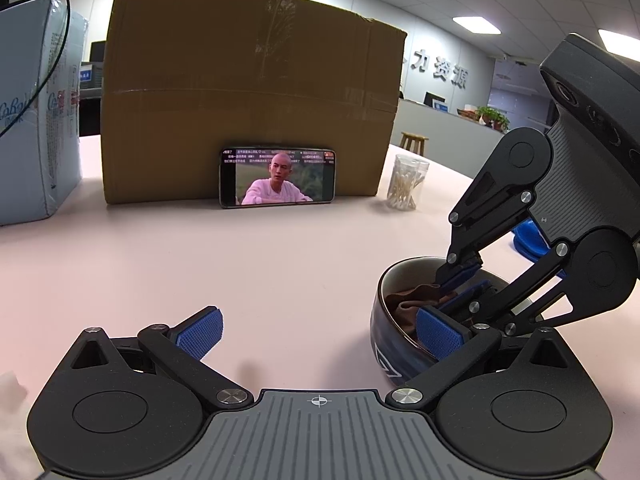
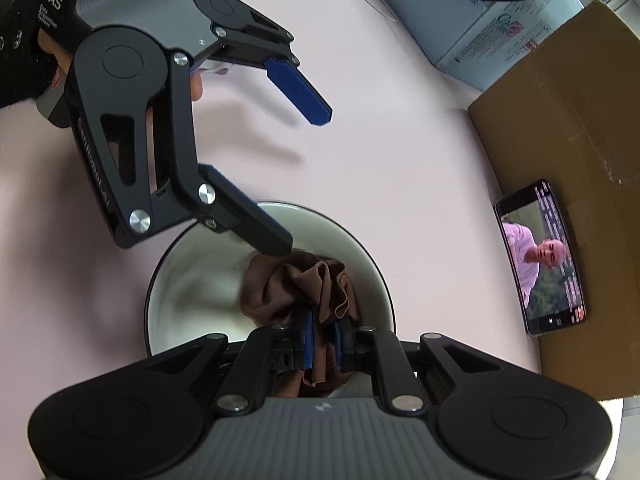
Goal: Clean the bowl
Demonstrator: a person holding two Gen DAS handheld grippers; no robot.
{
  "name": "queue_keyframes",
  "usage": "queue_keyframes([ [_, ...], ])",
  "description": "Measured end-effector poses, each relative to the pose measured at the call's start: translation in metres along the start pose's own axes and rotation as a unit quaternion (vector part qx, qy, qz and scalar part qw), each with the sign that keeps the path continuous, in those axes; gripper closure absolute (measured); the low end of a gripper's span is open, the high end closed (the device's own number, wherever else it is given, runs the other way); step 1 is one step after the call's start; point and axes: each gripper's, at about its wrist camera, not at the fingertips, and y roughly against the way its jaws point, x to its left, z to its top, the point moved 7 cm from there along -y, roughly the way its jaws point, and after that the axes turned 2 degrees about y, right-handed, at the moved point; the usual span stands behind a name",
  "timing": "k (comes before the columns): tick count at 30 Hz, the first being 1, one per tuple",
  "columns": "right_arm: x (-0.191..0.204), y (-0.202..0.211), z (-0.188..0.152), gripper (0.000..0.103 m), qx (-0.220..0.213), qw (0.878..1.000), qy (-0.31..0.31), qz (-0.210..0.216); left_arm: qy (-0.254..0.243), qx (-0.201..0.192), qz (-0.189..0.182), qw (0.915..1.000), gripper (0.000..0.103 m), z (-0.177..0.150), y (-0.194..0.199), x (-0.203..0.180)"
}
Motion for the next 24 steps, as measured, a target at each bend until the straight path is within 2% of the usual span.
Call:
queue_keyframes([
  [5, 0.003, 0.004, -0.002, 0.090, 0.007, 1.000, 0.001, 0.005, -0.001, 0.000, 0.000, 1.0000, 0.000, 0.000, 0.000, 0.000],
  [10, 0.011, 0.008, 0.004, 0.090, -0.011, 0.999, 0.002, 0.035, -0.001, 0.000, 0.000, 1.0000, 0.000, 0.000, -0.001, 0.000],
  [24, 0.002, 0.001, 0.007, 0.090, -0.008, 1.000, 0.003, 0.002, 0.002, 0.002, -0.002, 1.0000, 0.000, 0.000, -0.001, 0.002],
])
